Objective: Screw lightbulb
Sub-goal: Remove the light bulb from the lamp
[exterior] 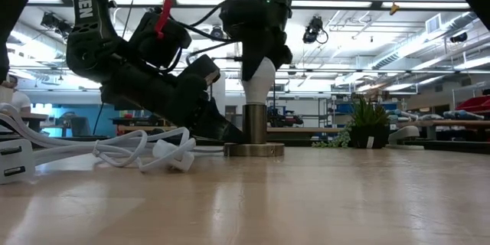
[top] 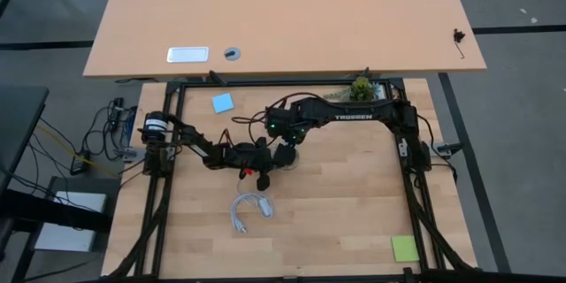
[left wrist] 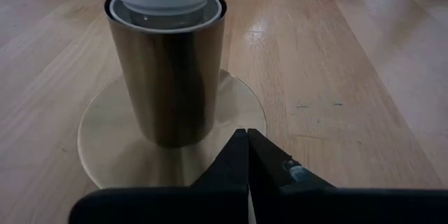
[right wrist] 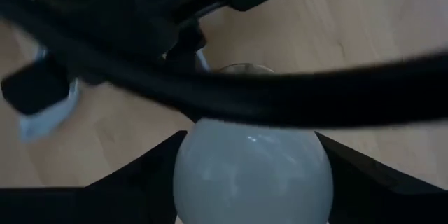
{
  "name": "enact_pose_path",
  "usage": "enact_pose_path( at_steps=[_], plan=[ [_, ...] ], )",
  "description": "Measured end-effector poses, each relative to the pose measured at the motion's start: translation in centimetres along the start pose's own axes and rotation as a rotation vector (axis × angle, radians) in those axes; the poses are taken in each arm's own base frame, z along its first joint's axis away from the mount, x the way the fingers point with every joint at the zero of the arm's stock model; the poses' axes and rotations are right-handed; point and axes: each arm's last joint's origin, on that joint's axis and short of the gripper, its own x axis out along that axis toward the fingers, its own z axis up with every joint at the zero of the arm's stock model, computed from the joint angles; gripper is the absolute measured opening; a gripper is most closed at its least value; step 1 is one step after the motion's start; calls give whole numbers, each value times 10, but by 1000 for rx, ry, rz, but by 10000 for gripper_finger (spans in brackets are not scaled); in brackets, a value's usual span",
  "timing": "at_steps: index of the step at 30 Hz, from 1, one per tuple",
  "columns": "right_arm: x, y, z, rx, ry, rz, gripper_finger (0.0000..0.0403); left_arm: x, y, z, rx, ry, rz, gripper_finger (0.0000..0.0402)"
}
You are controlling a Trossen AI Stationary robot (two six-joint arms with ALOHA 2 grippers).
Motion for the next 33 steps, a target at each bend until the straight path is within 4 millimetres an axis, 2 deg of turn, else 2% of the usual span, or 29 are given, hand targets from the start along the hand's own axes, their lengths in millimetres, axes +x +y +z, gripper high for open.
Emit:
enact_pose_path(
  at_steps=[7,14,17,24,33],
  plan=[
    [0,0,-1,-336,15,7,268,0,0,0,0,-1,0,0],
    [-1,0,-3,-786,25,25,285,0,0,0,0,-1,1,0],
    [-1,1,-3,-902,22,22,282,0,0,0,0,-1,0,0],
    [-2,2,-3,-894,28,9,291,0,0,0,0,-2,2,0],
    [-10,17,-3,-733,5,-70,342,0,0,0,1,1,-5,0]
  ],
)
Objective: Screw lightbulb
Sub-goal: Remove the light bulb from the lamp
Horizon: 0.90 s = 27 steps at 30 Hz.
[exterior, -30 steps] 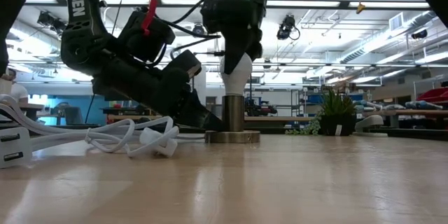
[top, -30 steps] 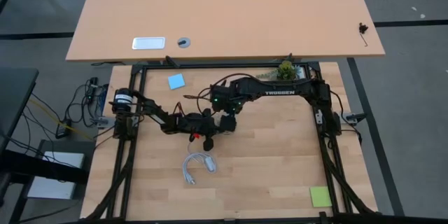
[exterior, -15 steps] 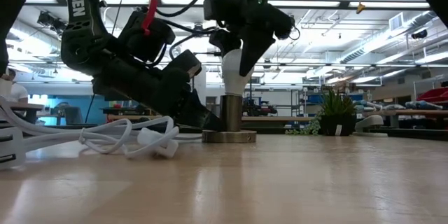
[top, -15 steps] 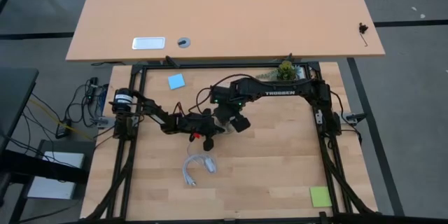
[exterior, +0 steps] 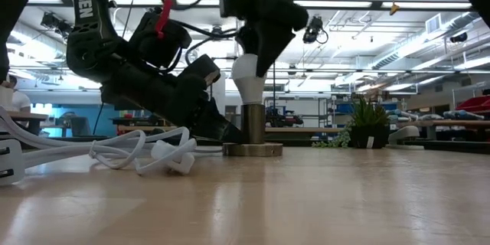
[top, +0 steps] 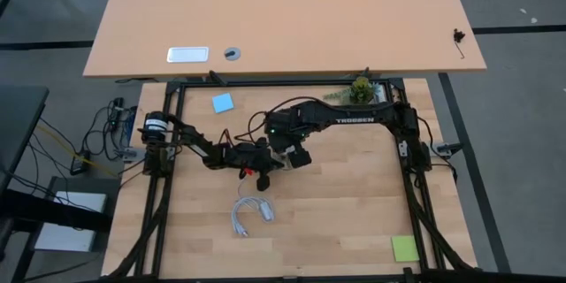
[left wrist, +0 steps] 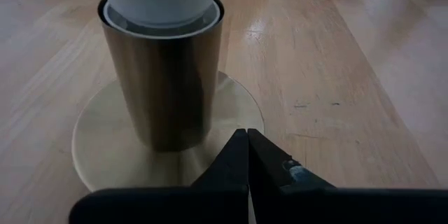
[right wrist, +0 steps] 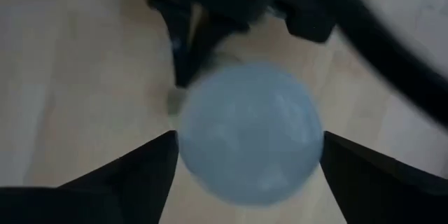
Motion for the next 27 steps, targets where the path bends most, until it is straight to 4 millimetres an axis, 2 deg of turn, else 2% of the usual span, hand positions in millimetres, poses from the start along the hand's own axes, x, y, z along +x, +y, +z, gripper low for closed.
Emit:
enact_pose_path(
  at_steps=[8,11,14,20,27],
  plan=[
    [-14,5,6,159,-10,-16,353,0,0,0,0,0,-3,0],
    [-22,3,8,324,-29,-19,354,0,0,0,0,0,-3,0],
    [-24,-2,7,562,-44,11,354,0,0,0,0,0,-3,0],
    [-17,-11,6,887,-67,71,355,0,0,0,0,0,-2,0],
    [2,-8,4,920,-71,33,354,0,0,0,0,0,-2,0]
  ],
)
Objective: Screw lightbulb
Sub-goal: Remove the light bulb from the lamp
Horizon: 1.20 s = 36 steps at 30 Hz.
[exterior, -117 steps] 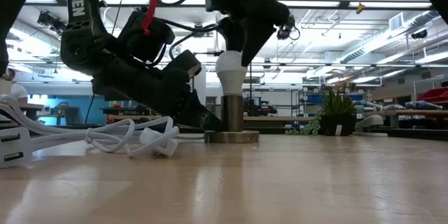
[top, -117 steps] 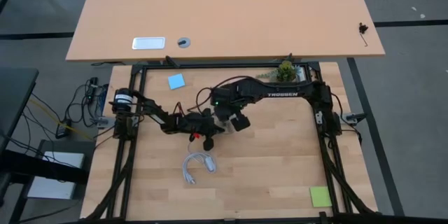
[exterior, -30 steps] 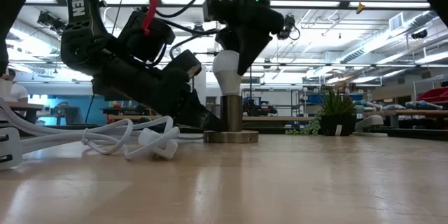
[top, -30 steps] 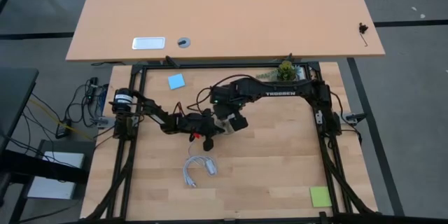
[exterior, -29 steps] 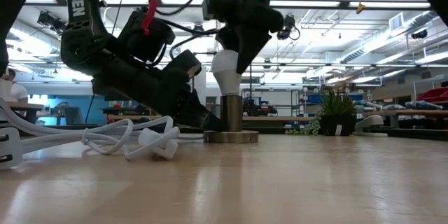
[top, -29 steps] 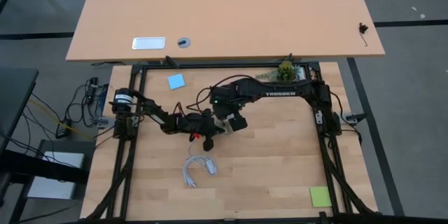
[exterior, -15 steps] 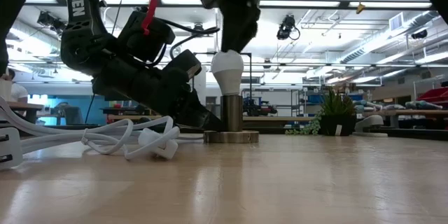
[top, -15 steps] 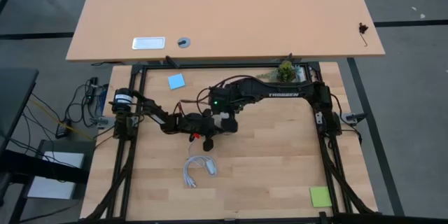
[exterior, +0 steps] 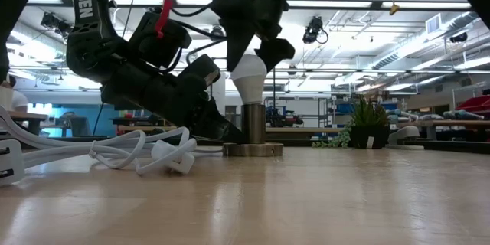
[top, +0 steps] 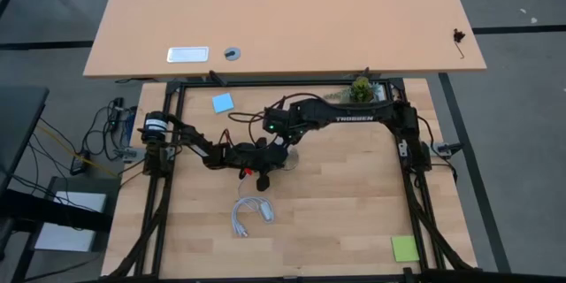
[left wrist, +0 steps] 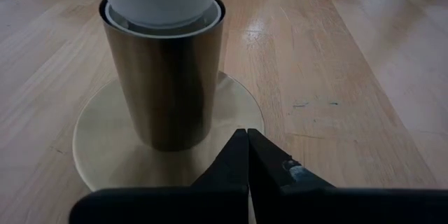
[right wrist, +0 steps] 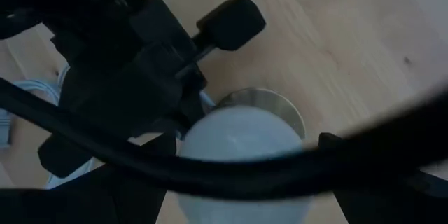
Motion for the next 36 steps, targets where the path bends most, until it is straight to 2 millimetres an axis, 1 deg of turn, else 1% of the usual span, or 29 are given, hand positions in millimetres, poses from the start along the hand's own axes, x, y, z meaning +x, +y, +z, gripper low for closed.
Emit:
enact_pose_path(
  at_steps=[4,6,9,13,14,19,25,28,31,36],
  plan=[
    [5,0,-1,-11,-2,2,353,0,0,0,0,0,1,0],
    [5,0,-2,-31,5,-1,345,0,0,0,0,0,1,0],
    [6,-2,-5,-87,37,-17,317,0,0,0,0,0,2,0],
    [6,-4,-6,-201,53,-20,266,0,0,0,0,0,2,0],
    [6,-5,-6,-235,58,-20,261,0,0,0,0,0,2,0],
    [5,-6,-5,-446,67,-3,261,0,0,0,0,0,3,0],
    [-3,-2,-5,-815,75,25,264,0,0,0,0,-1,6,0],
    [-9,2,-4,-953,57,26,269,0,0,0,0,-1,6,0],
    [-14,6,-4,-1009,44,26,266,0,0,0,0,-1,6,0],
    [-30,10,-4,-981,56,29,263,0,0,0,0,-1,4,0]
  ],
)
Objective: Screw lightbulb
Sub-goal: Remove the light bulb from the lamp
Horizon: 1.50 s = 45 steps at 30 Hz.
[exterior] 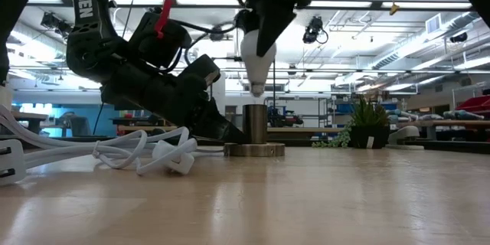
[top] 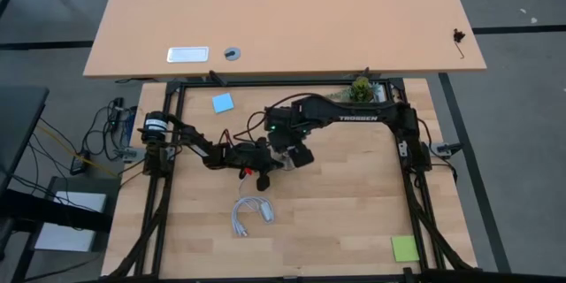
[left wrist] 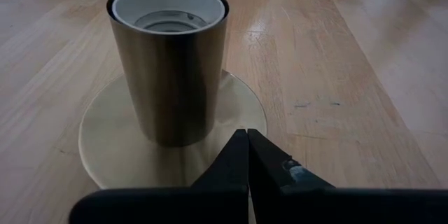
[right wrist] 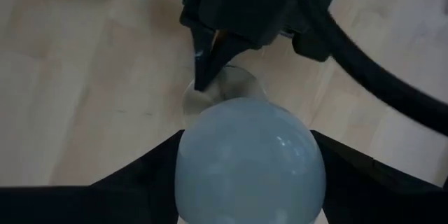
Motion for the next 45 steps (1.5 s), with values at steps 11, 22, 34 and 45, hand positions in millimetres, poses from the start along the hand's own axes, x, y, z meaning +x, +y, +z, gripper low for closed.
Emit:
enact_pose_path(
  at_steps=[11,22,34,45],
  plan=[
    [-39,-4,-16,220,132,51,262,0,0,0,4,-2,-1,0],
    [-26,-42,-51,387,171,204,273,-9,-1,3,12,-1,-7,0],
    [55,-46,-93,450,221,404,271,-39,1,2,9,0,34,0],
    [79,-37,-109,626,318,410,290,-39,1,2,1,2,39,0]
  ],
)
